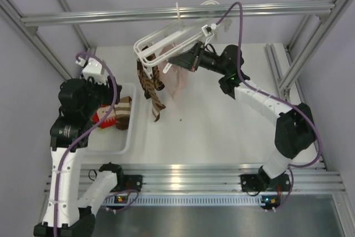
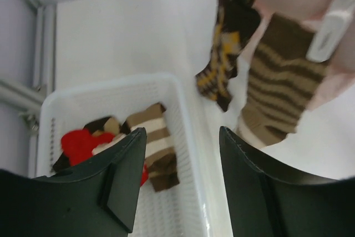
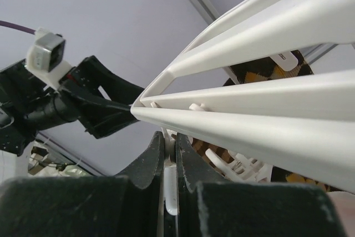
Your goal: Clip the socks to the hanger
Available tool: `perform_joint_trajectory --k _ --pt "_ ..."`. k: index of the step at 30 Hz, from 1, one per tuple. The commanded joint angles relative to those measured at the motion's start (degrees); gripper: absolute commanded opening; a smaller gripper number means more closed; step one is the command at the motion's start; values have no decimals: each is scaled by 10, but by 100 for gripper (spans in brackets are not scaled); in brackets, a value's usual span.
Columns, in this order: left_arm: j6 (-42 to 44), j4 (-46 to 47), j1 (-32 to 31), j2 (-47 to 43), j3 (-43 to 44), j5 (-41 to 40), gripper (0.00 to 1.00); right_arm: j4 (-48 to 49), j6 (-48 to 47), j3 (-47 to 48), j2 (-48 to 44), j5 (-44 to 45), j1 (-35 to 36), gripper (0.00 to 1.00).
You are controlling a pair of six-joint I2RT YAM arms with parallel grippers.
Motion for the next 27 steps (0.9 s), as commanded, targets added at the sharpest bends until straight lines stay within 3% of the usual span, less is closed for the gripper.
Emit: perform_joint_trajectory --k 1,6,9,12,15,18,19,20,21,22,24,25,27 --pt "40 -105 10 18 -9 -142 60 20 -6 -1 -19 -12 -5 0" --pt "19 -107 37 43 -38 -142 57 18 -5 1 -20 -15 -6 0" --pt "64 -103 83 72 -55 -49 55 18 -4 2 -21 -17 -7 0" --pt "165 -133 132 110 -48 92 55 17 -5 4 -23 -22 -7 0" --pt "371 -189 224 153 -38 234 54 13 -6 2 -23 -25 -10 0" --pt "551 -284 270 203 -16 336 53 9 -5 1 -23 -29 -10 0" --pt "695 -343 302 214 -14 361 53 9 -5 2 -21 -30 -10 0" --pt "764 -376 315 225 -11 386 53 9 -3 3 -20 -31 -10 0" --pt "826 -397 326 246 -8 403 53 8 0 5 -18 -33 -10 0" --pt "943 -417 328 255 -9 405 53 14 3 5 -16 -33 -10 0" --pt "1039 -440 328 274 -25 405 53 18 10 7 -13 -36 -10 0" --pt "1133 -444 329 278 -33 404 54 18 11 8 -10 -37 -10 0" --pt "1202 -440 329 286 -56 418 54 20 17 11 -7 -37 -10 0"
